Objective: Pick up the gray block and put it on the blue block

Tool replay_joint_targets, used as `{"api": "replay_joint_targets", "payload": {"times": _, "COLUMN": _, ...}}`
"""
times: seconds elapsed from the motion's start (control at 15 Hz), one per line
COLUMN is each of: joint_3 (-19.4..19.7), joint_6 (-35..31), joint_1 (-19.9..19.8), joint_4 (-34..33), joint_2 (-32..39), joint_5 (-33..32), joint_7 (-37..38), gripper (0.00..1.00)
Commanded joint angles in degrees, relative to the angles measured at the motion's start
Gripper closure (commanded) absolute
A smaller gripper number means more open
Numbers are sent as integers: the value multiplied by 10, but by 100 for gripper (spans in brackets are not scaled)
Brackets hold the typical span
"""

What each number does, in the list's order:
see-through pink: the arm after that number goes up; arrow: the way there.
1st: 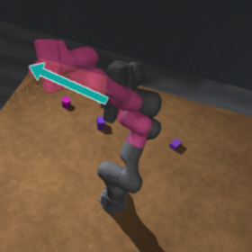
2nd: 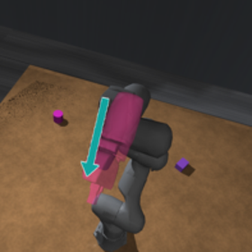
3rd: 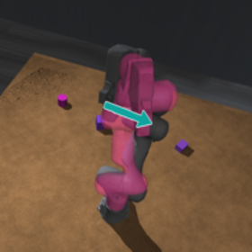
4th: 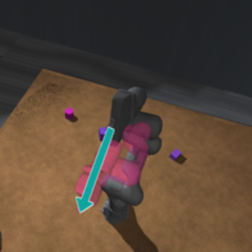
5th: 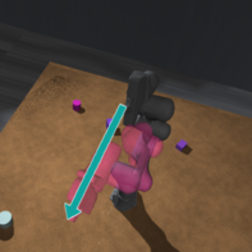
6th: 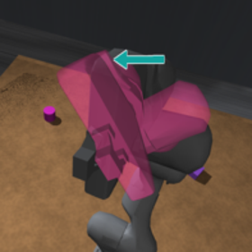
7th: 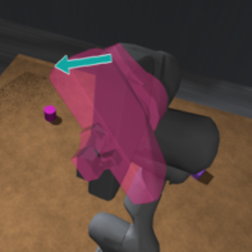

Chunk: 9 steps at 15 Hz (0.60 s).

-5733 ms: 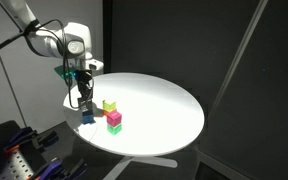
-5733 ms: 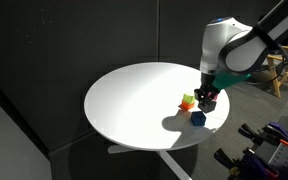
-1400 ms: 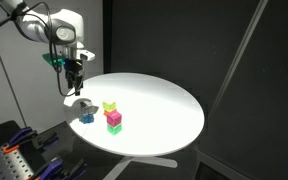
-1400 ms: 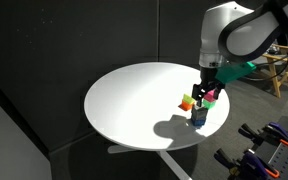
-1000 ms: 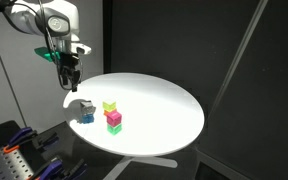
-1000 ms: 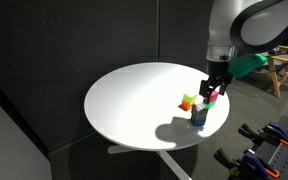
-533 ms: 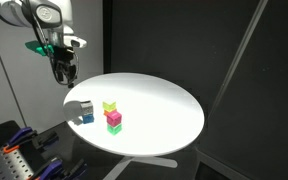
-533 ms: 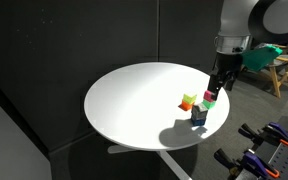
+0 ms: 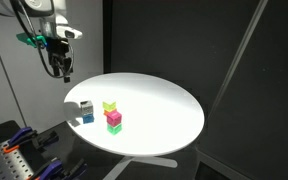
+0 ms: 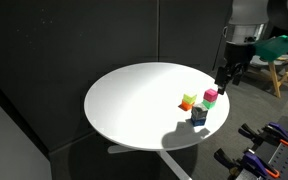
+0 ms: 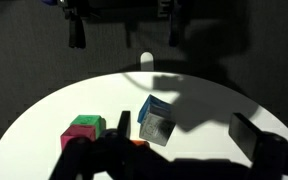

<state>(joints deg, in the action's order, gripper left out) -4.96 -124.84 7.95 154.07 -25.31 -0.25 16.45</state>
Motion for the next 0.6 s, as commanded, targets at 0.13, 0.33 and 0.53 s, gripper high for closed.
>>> {"api": "replay_joint_targets", "payload": {"times": 0.13, "joint_3": -7, "joint_6": 15, "joint_1": -12, "joint_4": 25, "joint_2": -70, "joint_5": 20, "joint_7": -13, "gripper": 0}}
{"api": "replay_joint_targets", "payload": {"times": 0.33, "joint_3": -4, "joint_6": 13, "joint_1": -17, "joint_4": 36, "joint_2": -98, "joint_5": 26, "joint_7": -11, "gripper": 0}}
{"api": "replay_joint_targets", "payload": {"times": 0.53, "joint_3": -2, "joint_6": 20, "joint_1": -22, "joint_4": 43, "joint_2": -122, "joint_5": 28, "joint_7": -16, "gripper": 0}}
